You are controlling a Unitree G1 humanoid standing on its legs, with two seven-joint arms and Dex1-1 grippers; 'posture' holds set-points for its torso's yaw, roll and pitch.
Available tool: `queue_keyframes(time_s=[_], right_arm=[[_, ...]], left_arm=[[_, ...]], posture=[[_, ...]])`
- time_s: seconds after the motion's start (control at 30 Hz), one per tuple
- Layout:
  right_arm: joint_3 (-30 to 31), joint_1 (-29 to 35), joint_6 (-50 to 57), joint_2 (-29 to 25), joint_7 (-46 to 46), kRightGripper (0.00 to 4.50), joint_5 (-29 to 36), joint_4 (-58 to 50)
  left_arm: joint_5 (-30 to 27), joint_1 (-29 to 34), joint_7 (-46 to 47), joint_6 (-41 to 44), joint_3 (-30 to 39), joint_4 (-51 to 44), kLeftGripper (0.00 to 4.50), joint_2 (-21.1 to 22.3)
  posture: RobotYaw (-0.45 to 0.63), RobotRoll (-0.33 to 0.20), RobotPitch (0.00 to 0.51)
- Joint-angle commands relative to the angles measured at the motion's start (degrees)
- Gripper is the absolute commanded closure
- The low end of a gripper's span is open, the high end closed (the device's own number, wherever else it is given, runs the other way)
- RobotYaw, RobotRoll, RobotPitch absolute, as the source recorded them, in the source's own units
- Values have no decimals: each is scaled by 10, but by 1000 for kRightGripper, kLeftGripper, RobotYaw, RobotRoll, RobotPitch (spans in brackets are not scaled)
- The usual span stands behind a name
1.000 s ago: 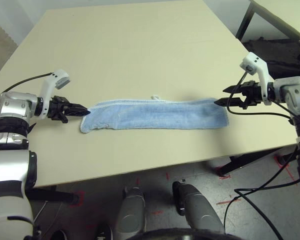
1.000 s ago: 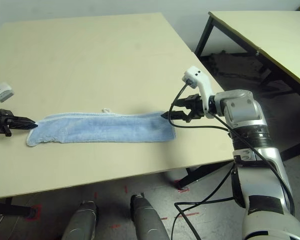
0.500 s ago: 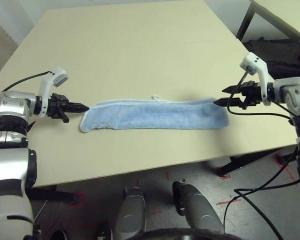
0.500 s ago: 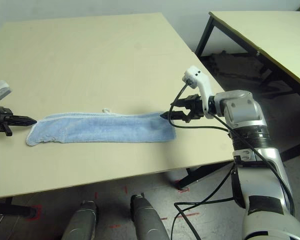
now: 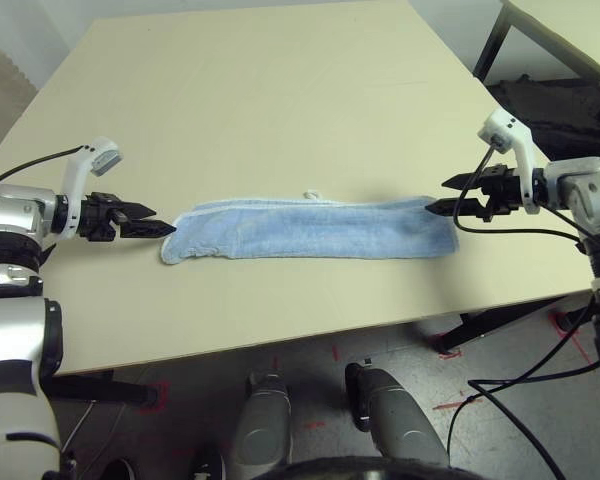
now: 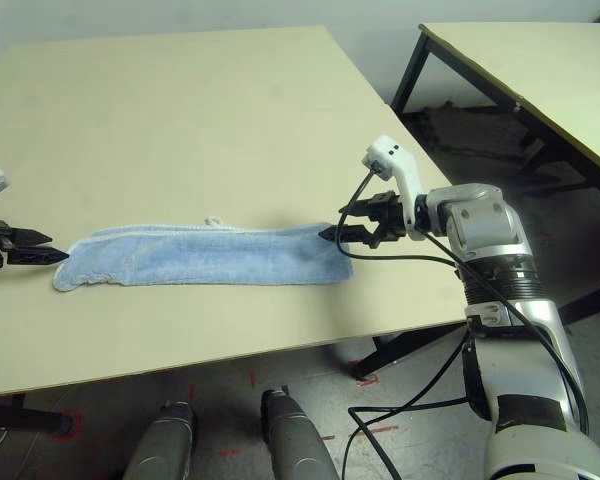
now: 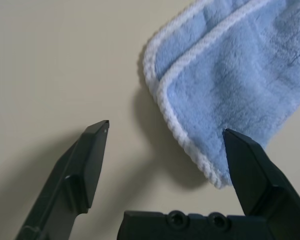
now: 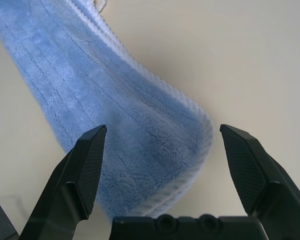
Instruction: Fold the towel and set it aside.
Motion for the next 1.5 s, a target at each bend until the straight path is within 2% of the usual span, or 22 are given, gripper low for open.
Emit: queue_keyframes(time_s=[0.03, 0.27, 0.3, 0.37, 0.73, 1.0, 1.33, 1.5], right_arm=[[-2, 8, -3, -3, -1, 0, 5, -9], [-2, 12, -1, -8, 1, 0, 6, -15], [-2, 12, -1, -9, 1, 0, 6, -15], [-2, 12, -1, -9, 2, 0, 6, -16], [-2, 14, 0, -7, 1, 0, 7, -21], [0, 8, -4, -4, 1, 0, 5, -14], [-1, 13, -5, -5, 1, 0, 6, -16], [-1, 13, -6, -6, 0, 0, 5, -16]], left_arm=[[6, 10, 17, 6, -5, -2, 36, -15], [12, 17, 63, -27, -7, 0, 36, -40], [10, 14, 68, -27, -4, 2, 221, -44], [8, 12, 72, -31, -2, 3, 659, -47], [5, 10, 68, -40, 2, 8, 4467, -44], [-1, -4, 76, -53, 14, 23, 4491, -37], [-17, -68, 110, -83, 50, 64, 4491, -40], [-9, -76, 111, -88, 51, 73, 4491, -40]], posture=[[6, 0, 176], [2, 0, 173], [2, 0, 173], [1, 0, 172], [1, 0, 171], [8, 0, 172], [3, 0, 172], [2, 0, 171]])
